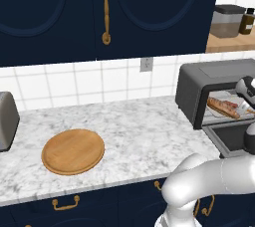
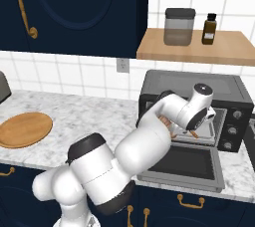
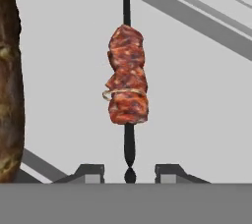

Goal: Pick up the kebab skewer and baguette bread, and place them inside the toaster oven. Close the toaster oven door and start by setting the timer.

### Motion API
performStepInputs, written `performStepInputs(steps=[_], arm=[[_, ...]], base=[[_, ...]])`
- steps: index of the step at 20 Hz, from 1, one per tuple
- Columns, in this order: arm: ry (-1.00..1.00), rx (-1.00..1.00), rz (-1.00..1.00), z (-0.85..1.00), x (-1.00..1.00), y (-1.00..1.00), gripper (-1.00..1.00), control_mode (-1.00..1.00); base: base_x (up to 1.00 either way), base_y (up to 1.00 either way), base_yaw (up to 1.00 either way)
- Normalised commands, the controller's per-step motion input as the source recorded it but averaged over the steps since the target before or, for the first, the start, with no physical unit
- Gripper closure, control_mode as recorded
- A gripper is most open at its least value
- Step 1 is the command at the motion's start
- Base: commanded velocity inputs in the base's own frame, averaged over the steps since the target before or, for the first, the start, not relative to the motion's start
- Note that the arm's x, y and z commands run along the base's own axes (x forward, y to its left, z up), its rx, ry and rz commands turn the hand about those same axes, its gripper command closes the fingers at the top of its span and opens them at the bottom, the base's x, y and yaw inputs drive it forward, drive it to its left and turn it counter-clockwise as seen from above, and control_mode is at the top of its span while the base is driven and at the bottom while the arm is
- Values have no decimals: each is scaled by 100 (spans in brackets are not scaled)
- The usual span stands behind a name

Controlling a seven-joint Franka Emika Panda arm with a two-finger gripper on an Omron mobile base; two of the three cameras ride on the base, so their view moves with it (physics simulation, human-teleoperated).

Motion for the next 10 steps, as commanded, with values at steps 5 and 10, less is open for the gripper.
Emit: performStepInputs(steps=[5,10], arm=[[0,0,0,0,14,-5,-100,-100],[0,0,0,21,3,-4,-100,-100]], base=[[0,0,0],[0,0,0]])
